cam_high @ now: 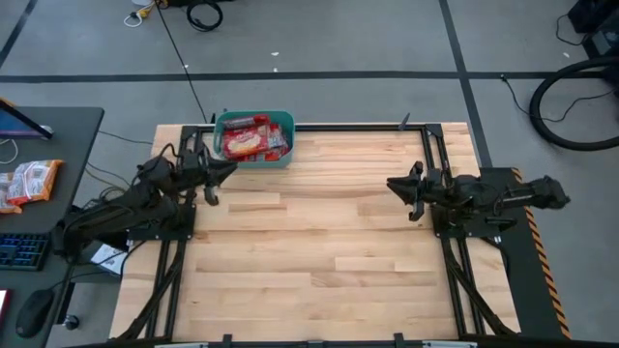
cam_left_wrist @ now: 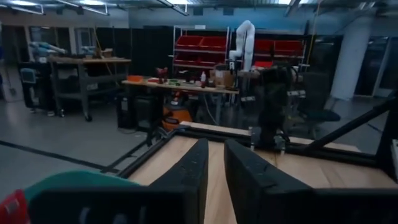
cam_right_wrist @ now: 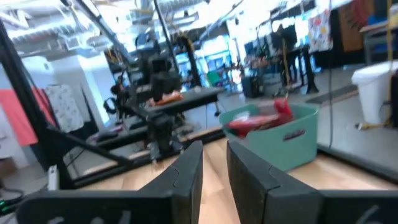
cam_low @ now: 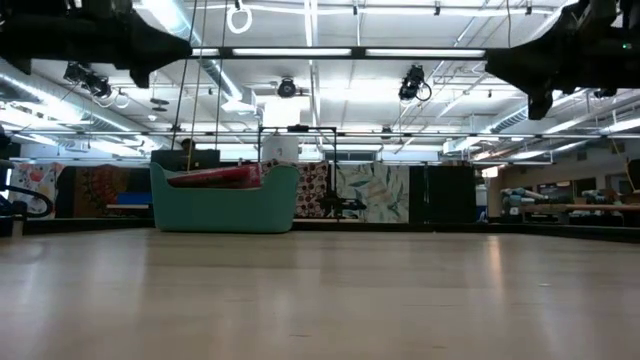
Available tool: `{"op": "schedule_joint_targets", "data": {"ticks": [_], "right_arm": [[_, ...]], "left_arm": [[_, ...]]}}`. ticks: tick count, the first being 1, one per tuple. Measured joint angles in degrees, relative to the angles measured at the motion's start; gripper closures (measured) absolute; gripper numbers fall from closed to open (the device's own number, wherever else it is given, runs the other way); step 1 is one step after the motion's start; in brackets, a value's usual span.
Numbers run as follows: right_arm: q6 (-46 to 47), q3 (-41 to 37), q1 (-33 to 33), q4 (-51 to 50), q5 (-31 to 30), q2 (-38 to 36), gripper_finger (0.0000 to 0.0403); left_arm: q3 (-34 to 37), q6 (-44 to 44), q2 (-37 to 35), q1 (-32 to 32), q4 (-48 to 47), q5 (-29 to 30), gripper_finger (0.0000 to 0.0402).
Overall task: Sort popcorn bags into baskets
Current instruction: Return to Home Position
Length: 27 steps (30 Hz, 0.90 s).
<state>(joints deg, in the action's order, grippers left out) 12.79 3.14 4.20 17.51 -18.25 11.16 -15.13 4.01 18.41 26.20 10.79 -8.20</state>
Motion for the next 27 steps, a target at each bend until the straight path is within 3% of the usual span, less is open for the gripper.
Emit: {"op": "schedule_joint_targets", "data": {"ticks": [10, 16, 22, 27], "right_arm": [[-3.1, -0.1, -2.1, -4.6, 1.4, -8.1, 0.0324], [-1.0, -0.1, -2.1, -8.2, -1.7, -9.7, 0.0324], [0.5, -2.9, -2.1, -5.8, -4.6, -9.7, 0.0324], [2.0, -2.8, -2.1, -6.0, -10.9, -9.4, 0.0324]], "left_arm": [[7.2, 3.0, -11.7, -2.1, -0.2, 1.6, 0.0365], [9.6, 2.8, -18.5, -4.0, -3.3, 2.4, 0.0379], [13.0, -1.2, -18.2, -7.8, -2.2, 6.7, 0.0390], [14.7, -5.0, -18.2, -11.2, -2.1, 11.1, 0.0391]]}}
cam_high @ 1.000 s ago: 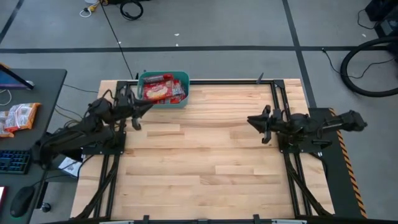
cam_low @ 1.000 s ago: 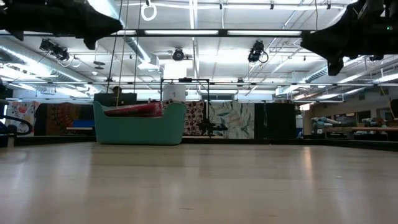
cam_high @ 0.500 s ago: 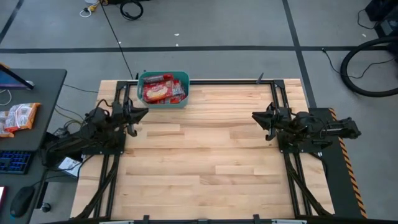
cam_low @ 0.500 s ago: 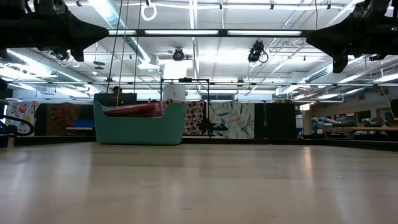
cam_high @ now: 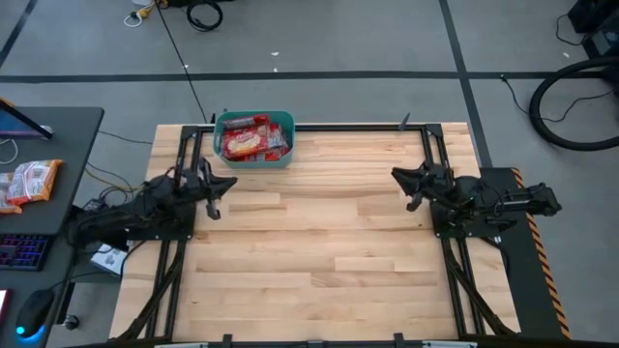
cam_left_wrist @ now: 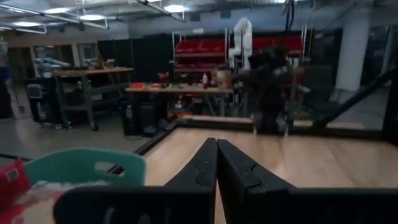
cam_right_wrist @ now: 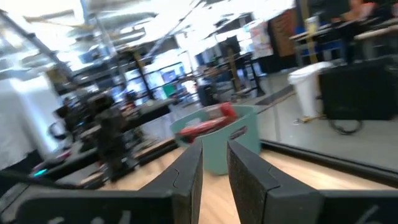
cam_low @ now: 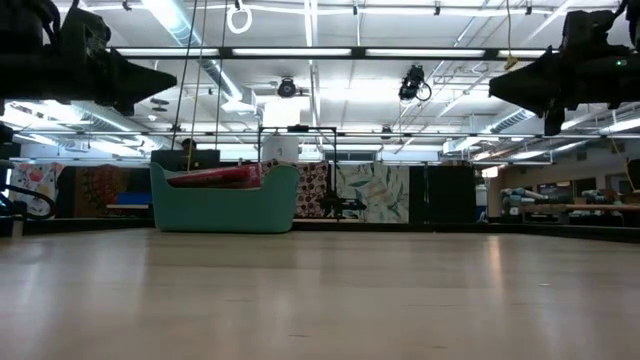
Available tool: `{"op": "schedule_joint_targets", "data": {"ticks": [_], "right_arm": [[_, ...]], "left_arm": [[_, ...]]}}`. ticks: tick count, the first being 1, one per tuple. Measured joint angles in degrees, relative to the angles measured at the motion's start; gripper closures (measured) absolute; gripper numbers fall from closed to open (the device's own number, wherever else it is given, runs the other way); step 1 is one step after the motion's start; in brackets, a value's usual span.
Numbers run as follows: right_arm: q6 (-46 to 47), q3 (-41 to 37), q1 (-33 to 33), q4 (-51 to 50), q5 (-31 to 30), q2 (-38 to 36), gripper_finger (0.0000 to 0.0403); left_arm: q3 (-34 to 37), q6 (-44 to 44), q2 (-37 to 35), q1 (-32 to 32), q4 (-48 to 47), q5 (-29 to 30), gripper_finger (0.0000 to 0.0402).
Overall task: Sort popcorn bags into baskets
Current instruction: Return to Home Position
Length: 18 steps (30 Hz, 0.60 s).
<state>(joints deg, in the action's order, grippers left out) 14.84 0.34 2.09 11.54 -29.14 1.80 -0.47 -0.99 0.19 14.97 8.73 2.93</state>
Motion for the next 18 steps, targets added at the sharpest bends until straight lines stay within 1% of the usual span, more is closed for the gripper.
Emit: {"op": "schedule_joint_targets", "data": {"ticks": [2, 4, 7, 11, 14, 16, 18], "right_arm": [[0.6, 0.0, 0.0, 0.0, -2.9, 0.0, 0.0324], [1.9, 0.0, 0.0, 0.0, -4.5, 0.0, 0.0324], [1.6, 0.0, 0.0, 0.1, -4.1, 0.0, 0.0324], [1.6, 0.0, 0.0, 0.2, -3.3, 0.0, 0.0324], [1.6, 0.0, 0.0, 0.2, -2.8, 0.0, 0.0324], [1.6, 0.0, 0.0, 0.2, -2.8, 0.0, 0.0324], [1.6, 0.0, 0.0, 0.2, -2.8, 0.0, 0.0324]], "left_arm": [[0.0, -0.8, 0.1, -1.0, -0.8, 0.3, 0.0392], [0.0, -0.7, 0.0, -2.0, -0.2, 0.2, 0.0392], [0.0, 0.2, 0.0, -3.1, -0.7, -1.3, 0.0391], [0.0, 0.3, 0.2, -4.1, -2.7, -7.2, 0.0379], [0.0, 0.9, 0.2, -4.4, -3.0, -7.2, 0.0377], [0.0, 3.7, 0.2, -4.4, -2.8, -5.9, 0.0379], [0.0, 8.8, 0.2, -4.4, -2.9, -5.4, 0.0381]]}}
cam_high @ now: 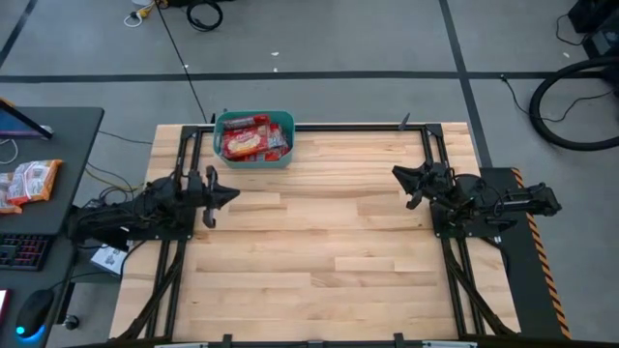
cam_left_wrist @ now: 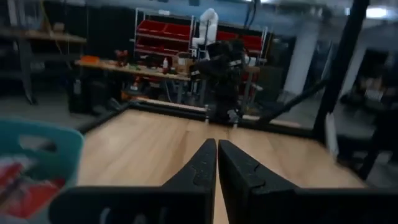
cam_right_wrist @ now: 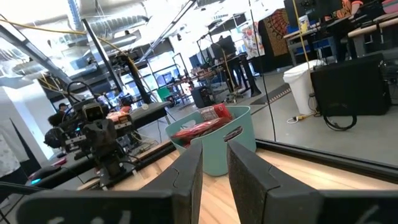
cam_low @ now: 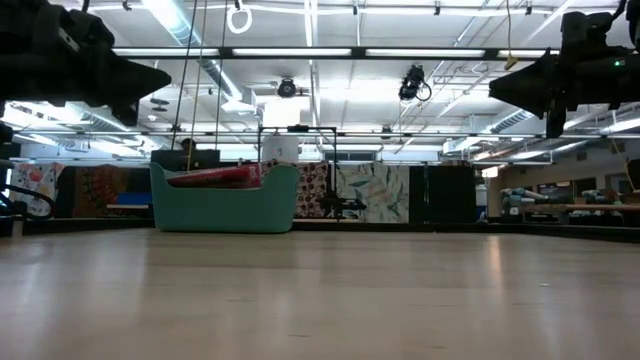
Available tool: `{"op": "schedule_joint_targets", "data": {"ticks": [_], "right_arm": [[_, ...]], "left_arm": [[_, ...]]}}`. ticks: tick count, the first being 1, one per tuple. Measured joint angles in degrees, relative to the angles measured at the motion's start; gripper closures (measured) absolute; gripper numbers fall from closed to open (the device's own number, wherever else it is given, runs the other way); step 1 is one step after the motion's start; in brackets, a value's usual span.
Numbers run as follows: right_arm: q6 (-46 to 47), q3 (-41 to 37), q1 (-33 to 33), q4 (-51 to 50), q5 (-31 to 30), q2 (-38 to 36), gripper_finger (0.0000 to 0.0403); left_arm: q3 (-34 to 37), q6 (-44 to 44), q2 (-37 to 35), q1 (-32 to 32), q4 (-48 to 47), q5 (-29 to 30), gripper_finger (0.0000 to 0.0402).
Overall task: Sort popcorn bags into baskets
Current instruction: Return to Home Position
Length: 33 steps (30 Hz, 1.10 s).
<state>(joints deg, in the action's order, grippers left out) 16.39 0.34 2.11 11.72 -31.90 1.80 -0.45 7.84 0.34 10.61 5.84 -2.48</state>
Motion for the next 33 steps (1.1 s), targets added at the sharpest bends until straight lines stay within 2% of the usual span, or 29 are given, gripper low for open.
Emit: {"op": "schedule_joint_targets", "data": {"ticks": [5, 33], "right_arm": [[0.0, 0.0, 0.0, 0.0, 0.0, 0.0, 0.0324], [0.0, 0.0, 0.0, 0.1, 0.0, 0.0, 0.0324]], "left_arm": [[0.0, 7.9, 0.0, 0.0, 0.0, 0.1, 0.0381], [0.0, 8.0, 0.0, 0.0, -0.1, 0.1, 0.0381]]}}
